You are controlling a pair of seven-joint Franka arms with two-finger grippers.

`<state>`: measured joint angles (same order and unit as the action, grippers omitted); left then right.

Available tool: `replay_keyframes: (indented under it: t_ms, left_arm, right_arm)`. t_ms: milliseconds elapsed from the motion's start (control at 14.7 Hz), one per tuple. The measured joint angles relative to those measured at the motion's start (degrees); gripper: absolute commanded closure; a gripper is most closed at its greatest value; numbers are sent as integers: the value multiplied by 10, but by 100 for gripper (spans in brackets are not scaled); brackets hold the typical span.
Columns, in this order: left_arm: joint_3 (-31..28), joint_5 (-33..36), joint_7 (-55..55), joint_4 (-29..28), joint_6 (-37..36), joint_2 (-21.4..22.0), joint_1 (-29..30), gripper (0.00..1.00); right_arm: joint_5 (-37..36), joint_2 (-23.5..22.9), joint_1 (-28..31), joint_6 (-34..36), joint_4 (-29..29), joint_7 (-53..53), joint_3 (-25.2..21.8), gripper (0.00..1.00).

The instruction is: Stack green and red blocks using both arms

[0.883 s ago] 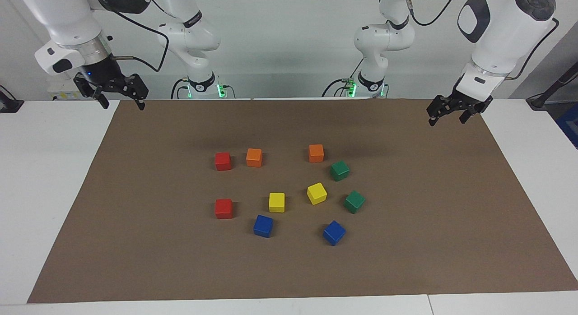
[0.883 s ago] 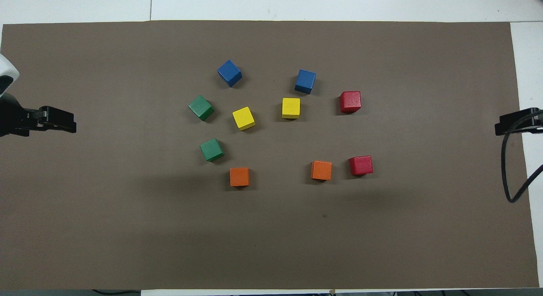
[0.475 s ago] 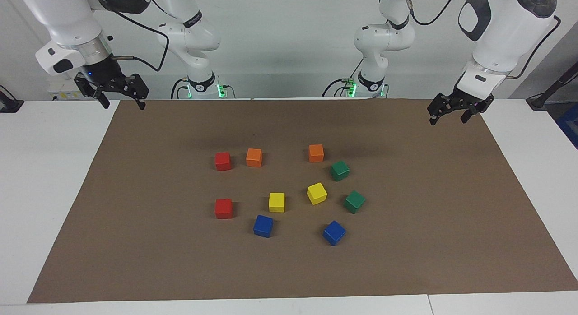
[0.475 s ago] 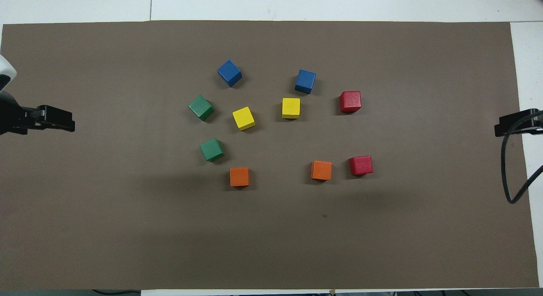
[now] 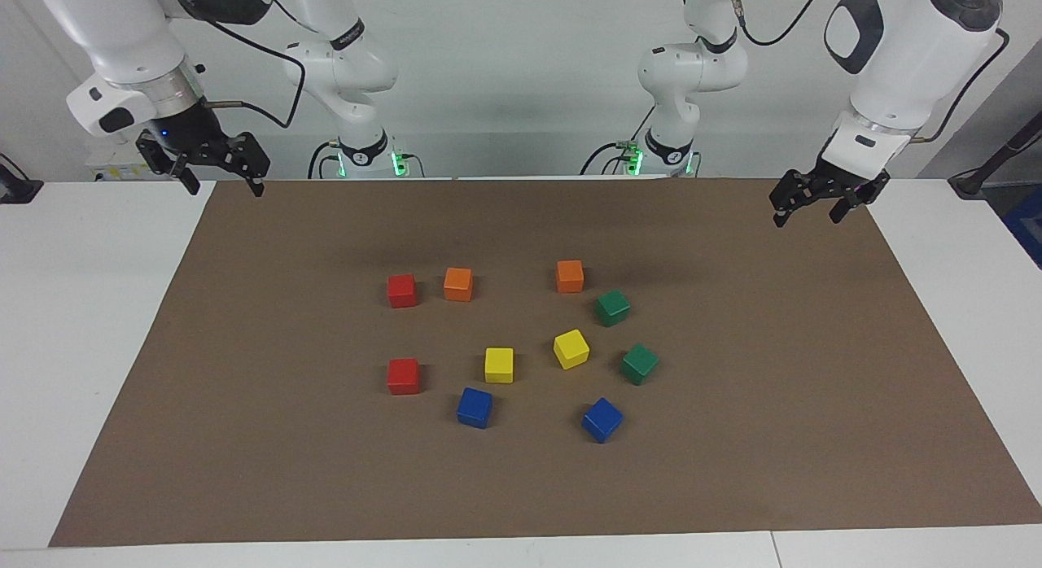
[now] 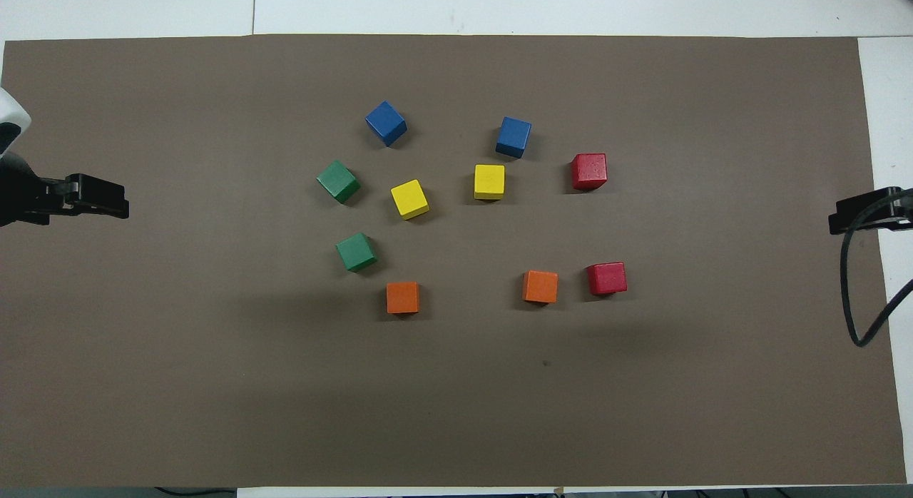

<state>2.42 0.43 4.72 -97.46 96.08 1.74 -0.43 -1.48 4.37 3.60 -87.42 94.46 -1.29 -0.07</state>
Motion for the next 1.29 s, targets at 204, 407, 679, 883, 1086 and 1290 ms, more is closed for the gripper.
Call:
replay_keyframes:
  t_ms: [204,407,679,883,1086,1290]
  left_arm:
    - [0,-5,21,-6,9,0,0,0]
    - [4,-9,74,-12,12,0,-2,0]
    - [10,-23,157,-43,45,7,-41,0]
    - [13,-25,240,-64,72,2,-94,0]
    - [13,-25,290,-77,106,-28,-145,0]
    - [13,-25,327,-82,158,-78,-182,0]
  right_arm:
    - [0,8,-16,-3,25,0,1,0]
    - [22,10,-35,-50,59,10,2,0]
    - [31,7,-89,-121,106,57,3,0]
    - [31,-4,-112,-185,156,68,4,0]
    - [31,-26,-124,-228,187,74,4,0]
    - [31,-52,-147,-259,193,97,4,0]
